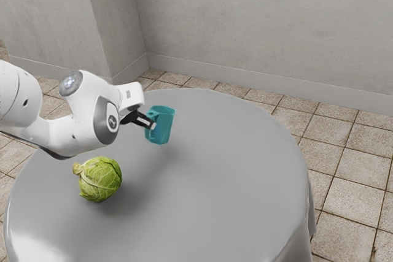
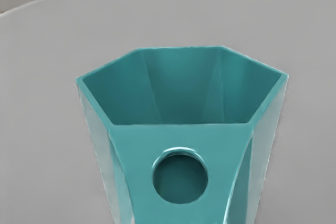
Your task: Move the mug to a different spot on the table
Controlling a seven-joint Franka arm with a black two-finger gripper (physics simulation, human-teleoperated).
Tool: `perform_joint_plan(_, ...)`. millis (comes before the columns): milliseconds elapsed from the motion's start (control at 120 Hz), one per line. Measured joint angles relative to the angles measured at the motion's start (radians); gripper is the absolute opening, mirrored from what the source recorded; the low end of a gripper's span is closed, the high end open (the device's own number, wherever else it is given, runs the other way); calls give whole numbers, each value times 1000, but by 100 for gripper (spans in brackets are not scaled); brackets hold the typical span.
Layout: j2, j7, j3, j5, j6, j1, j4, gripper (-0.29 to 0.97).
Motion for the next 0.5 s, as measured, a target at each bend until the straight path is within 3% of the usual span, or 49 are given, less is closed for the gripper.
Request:
perform_joint_plan(200,61,6,-3,-41,104,18,0,-8)
perform_joint_plan(500,89,14,-34,-98,154,3,13,-8)
